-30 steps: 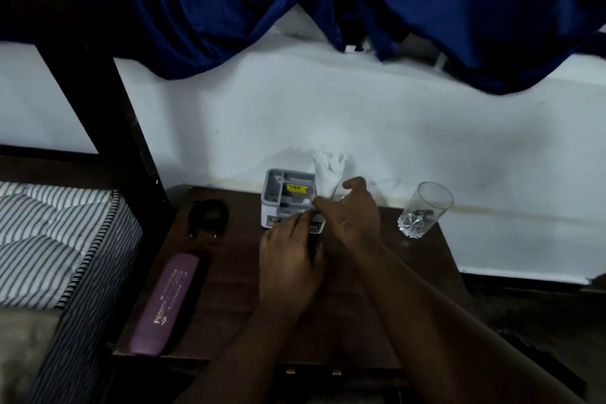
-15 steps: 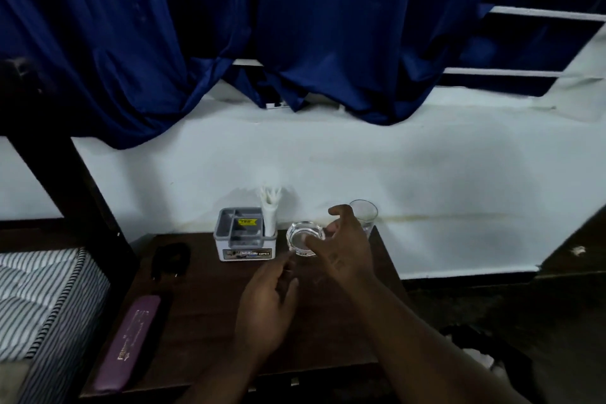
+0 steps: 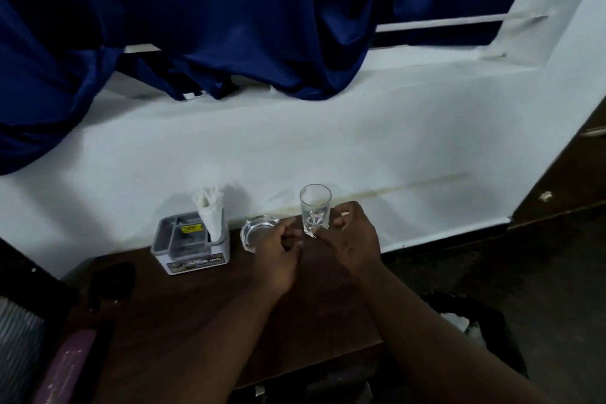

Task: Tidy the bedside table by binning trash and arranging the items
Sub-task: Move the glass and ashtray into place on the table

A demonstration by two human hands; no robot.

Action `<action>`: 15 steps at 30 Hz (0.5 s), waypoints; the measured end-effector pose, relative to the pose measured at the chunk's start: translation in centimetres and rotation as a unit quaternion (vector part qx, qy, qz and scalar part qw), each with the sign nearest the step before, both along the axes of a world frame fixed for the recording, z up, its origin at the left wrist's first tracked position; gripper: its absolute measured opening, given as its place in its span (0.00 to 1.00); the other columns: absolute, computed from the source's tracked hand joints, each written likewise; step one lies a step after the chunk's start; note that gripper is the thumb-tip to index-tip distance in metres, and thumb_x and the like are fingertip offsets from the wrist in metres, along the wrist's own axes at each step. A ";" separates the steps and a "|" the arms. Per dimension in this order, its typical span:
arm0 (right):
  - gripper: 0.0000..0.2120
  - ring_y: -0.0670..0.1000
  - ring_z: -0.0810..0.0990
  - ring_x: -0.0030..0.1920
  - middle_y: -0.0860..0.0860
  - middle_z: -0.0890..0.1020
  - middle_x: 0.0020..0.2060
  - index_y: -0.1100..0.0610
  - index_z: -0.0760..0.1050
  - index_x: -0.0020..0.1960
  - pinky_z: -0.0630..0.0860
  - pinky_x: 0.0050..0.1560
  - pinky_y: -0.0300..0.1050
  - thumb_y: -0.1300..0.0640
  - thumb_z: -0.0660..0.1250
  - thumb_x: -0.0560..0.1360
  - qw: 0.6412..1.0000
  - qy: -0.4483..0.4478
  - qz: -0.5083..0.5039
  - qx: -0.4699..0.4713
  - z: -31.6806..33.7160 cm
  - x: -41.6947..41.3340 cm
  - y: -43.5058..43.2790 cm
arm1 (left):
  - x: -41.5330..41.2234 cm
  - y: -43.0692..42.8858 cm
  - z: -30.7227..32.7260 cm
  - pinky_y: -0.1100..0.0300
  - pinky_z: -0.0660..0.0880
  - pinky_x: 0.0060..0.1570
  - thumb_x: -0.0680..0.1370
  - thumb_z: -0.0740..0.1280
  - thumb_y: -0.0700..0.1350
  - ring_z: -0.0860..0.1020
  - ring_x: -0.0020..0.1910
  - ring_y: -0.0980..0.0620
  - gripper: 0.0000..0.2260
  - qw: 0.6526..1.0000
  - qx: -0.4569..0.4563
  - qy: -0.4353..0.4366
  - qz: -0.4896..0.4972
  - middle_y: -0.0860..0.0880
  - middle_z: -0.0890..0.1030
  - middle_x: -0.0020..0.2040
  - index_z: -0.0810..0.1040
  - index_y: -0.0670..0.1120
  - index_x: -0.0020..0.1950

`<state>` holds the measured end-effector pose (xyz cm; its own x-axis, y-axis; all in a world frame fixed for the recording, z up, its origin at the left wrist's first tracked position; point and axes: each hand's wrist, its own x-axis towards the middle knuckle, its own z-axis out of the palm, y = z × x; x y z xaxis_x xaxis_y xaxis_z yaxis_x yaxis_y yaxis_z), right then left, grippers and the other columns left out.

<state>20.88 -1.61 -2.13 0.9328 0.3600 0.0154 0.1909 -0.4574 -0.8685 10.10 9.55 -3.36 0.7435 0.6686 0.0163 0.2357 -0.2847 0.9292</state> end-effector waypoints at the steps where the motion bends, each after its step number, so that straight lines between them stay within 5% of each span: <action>1: 0.24 0.52 0.83 0.46 0.47 0.83 0.43 0.49 0.73 0.52 0.80 0.48 0.49 0.48 0.80 0.62 1.000 0.012 -0.003 0.000 -0.7 0.7 -0.1 | 0.9 0.1 -0.3 0.77 0.74 0.46 0.77 0.69 0.30 0.81 0.47 0.55 0.21 1.000 -0.007 0.005 0.002 0.47 0.83 0.53 0.76 0.40 0.70; 4: 0.26 0.53 0.84 0.47 0.50 0.84 0.45 0.52 0.75 0.56 0.81 0.52 0.53 0.49 0.82 0.62 0.999 0.047 -0.003 0.008 -2.5 2.3 0.1 | 2.7 0.5 -1.2 0.71 0.75 0.48 0.77 0.69 0.29 0.82 0.48 0.54 0.20 0.999 -0.031 0.010 0.020 0.46 0.83 0.54 0.76 0.40 0.68; 8: 0.33 0.56 0.82 0.55 0.56 0.82 0.55 0.56 0.74 0.62 0.79 0.58 0.56 0.51 0.84 0.62 0.997 0.065 0.022 0.018 -3.9 3.9 0.9 | 4.7 1.2 -2.2 0.57 0.75 0.64 0.77 0.69 0.28 0.79 0.58 0.51 0.26 0.997 -0.073 0.010 0.033 0.46 0.79 0.60 0.70 0.40 0.74; 10: 0.37 0.57 0.82 0.58 0.55 0.81 0.58 0.57 0.72 0.67 0.78 0.62 0.58 0.55 0.84 0.63 0.996 0.074 0.043 0.034 -4.1 4.7 1.5 | 5.5 1.6 -2.5 0.58 0.75 0.64 0.77 0.68 0.27 0.79 0.57 0.54 0.27 0.996 -0.082 0.004 0.026 0.47 0.78 0.61 0.69 0.41 0.75; 13: 0.40 0.55 0.82 0.55 0.46 0.78 0.53 0.54 0.70 0.71 0.79 0.63 0.58 0.62 0.84 0.62 0.991 0.082 0.087 0.057 -3.9 5.8 2.1 | 6.5 2.3 -2.9 0.66 0.78 0.53 0.76 0.66 0.26 0.82 0.50 0.66 0.28 0.997 -0.076 -0.015 0.011 0.55 0.81 0.57 0.75 0.58 0.63; 15: 0.41 0.57 0.83 0.57 0.48 0.79 0.56 0.51 0.70 0.70 0.79 0.62 0.60 0.64 0.83 0.62 0.987 0.085 0.111 0.077 -3.9 6.3 2.5 | 7.0 2.6 -3.3 0.58 0.79 0.54 0.75 0.63 0.26 0.83 0.50 0.62 0.31 0.997 -0.075 -0.026 0.008 0.59 0.83 0.54 0.77 0.65 0.56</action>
